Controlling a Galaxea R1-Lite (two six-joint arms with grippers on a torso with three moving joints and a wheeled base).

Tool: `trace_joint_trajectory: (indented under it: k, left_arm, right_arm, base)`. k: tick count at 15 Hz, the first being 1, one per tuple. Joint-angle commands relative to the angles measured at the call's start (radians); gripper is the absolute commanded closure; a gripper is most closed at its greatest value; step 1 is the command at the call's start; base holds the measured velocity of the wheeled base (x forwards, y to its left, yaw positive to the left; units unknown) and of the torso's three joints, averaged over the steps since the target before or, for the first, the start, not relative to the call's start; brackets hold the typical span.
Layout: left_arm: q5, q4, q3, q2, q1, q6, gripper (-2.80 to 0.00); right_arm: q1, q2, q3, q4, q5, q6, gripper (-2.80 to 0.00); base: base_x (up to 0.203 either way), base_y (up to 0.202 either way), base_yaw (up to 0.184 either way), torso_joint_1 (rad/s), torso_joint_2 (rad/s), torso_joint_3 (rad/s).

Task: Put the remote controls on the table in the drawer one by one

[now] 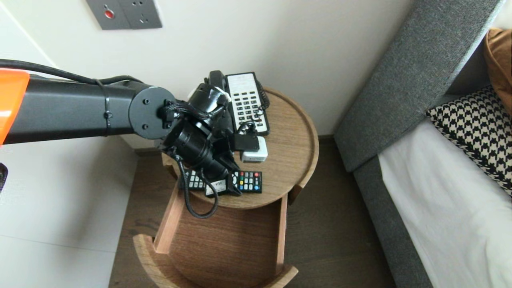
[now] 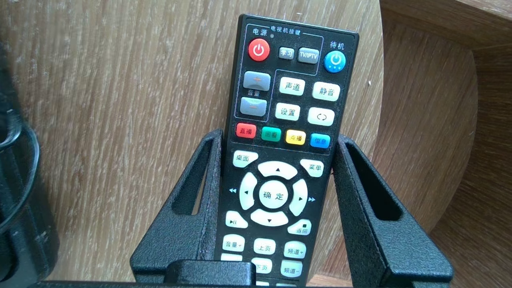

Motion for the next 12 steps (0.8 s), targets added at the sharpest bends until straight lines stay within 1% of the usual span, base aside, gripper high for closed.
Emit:
trace_joint_trajectory:
  k: [1,11,12]
  left_arm:
    - [-0.006,-0.002,-0.003,0.006,-0.001,0.005,0.0]
    - [-0.006,0.001,-0.002,0.018,0.0,0.002,0.0]
    - [-0.006,0.002,-0.002,0.019,0.0,0.002,-2.8]
  right_arm:
    - [0.0,-0.01,0.005,-0.001,0.0,0.0,0.0]
    - [0.0,-0.01,0.005,-0.001,0.0,0.0,0.0]
    - [0.0,-0.01,0.005,-0.001,0.0,0.0,0.0]
  base:
    - [0.0,0.0,0.0,0.0,0.0,0.0]
    - [0.0,0.0,0.0,0.0,0.0,0.0]
    - [0.0,0.0,0.0,0.0,0.0,0.0]
